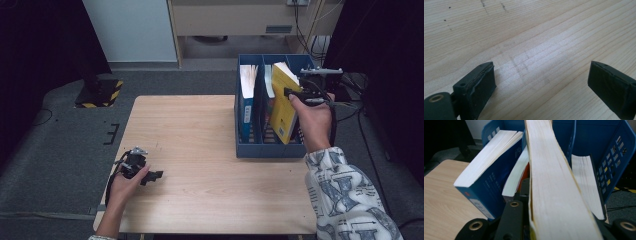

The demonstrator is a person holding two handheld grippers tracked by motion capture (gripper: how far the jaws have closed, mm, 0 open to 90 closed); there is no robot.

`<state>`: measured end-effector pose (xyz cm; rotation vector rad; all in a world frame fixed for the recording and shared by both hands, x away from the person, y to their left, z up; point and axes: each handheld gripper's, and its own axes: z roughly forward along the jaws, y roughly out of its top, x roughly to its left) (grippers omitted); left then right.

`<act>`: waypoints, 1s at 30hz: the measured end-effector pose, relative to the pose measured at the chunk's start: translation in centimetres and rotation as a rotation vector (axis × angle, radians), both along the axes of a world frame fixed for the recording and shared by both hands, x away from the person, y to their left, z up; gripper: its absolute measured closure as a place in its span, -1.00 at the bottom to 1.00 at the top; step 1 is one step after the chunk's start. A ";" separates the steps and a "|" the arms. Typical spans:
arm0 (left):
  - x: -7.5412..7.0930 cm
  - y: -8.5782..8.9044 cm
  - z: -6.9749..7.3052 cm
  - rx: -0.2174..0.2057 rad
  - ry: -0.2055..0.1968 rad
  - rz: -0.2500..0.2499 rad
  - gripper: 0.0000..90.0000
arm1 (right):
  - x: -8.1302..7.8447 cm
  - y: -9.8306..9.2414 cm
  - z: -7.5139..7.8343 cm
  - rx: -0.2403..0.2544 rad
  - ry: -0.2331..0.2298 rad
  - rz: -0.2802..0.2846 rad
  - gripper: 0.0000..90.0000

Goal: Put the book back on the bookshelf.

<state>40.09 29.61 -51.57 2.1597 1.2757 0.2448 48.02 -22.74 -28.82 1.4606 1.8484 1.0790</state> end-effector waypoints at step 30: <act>0.1 0.1 0.0 0.004 -0.002 0.004 -0.86 | 3.6 0.8 -2.0 0.064 -0.003 -0.083 0.66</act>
